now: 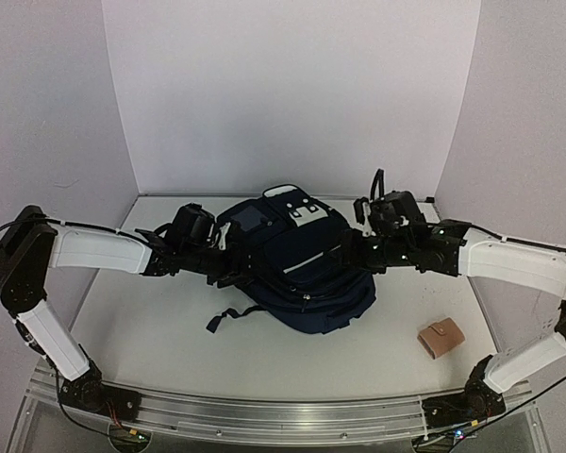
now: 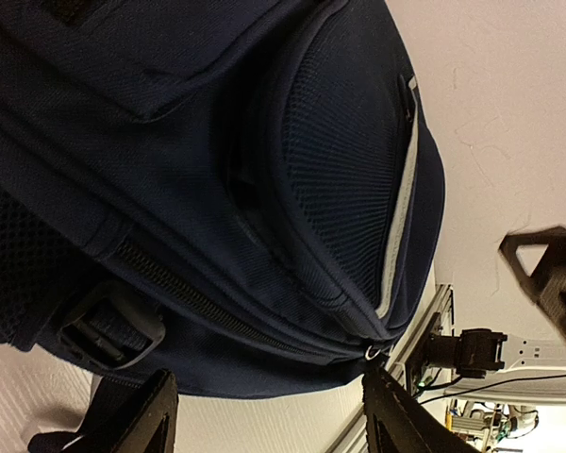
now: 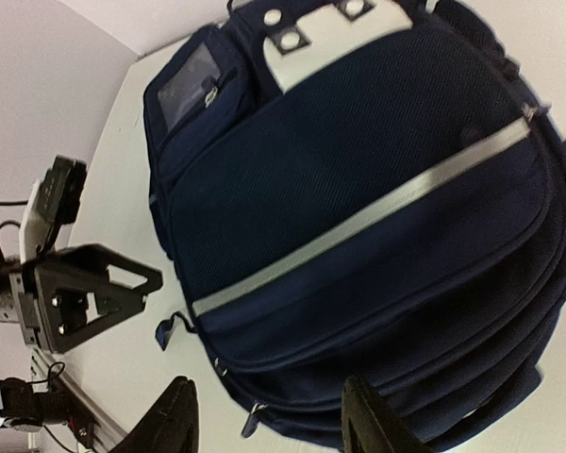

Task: Pack the student bag
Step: Zip the student bag at the center of the board.

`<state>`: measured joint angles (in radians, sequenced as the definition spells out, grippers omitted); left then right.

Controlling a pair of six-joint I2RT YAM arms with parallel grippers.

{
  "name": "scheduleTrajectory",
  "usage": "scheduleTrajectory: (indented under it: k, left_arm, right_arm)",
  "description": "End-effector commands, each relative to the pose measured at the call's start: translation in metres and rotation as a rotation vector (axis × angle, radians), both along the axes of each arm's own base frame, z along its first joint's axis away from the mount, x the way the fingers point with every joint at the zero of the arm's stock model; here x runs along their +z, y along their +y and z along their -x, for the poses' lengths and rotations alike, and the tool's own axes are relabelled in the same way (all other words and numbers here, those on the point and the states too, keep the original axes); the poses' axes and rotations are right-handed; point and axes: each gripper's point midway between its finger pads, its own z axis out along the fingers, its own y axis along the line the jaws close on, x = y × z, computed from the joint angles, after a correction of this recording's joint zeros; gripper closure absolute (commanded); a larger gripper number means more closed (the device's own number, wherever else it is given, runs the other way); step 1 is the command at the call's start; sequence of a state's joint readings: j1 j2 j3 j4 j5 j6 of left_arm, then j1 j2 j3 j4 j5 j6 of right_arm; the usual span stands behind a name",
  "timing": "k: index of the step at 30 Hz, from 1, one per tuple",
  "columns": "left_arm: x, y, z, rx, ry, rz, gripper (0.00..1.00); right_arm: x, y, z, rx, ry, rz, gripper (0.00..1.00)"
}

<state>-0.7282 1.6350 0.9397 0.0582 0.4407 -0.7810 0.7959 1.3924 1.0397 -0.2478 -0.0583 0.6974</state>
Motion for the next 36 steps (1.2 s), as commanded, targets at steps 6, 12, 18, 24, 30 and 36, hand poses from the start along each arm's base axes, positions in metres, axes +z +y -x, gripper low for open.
scheduleTrajectory:
  k: [6, 12, 18, 24, 30, 36]
  left_arm:
    - [0.014, -0.023, -0.023, 0.076, -0.021, 0.137, 0.33]
    - [-0.001, -0.023, -0.026, 0.093, 0.006, 0.115, 0.35]
    - [-0.014, -0.02, -0.031, 0.118, 0.021, 0.057, 0.43]
    - [-0.019, -0.017, -0.034, 0.135, 0.022, 0.029, 0.54]
    - [-0.024, -0.018, -0.035, 0.132, 0.029, 0.008, 0.62]
    - [-0.028, -0.017, -0.038, 0.142, 0.026, -0.005, 0.69]
  right_arm:
    - [-0.028, 0.034, 0.057, -0.02, 0.127, -0.003, 0.58]
    - [-0.051, 0.059, 0.071, 0.016, 0.159, 0.049, 0.6]
    - [-0.066, 0.069, 0.067, -0.002, 0.161, 0.09, 0.63]
    - [-0.072, 0.072, 0.059, -0.03, 0.146, 0.117, 0.68]
    - [-0.086, 0.065, 0.05, -0.08, 0.134, 0.195, 0.72]
    - [-0.098, 0.057, 0.042, -0.122, 0.121, 0.284, 0.74]
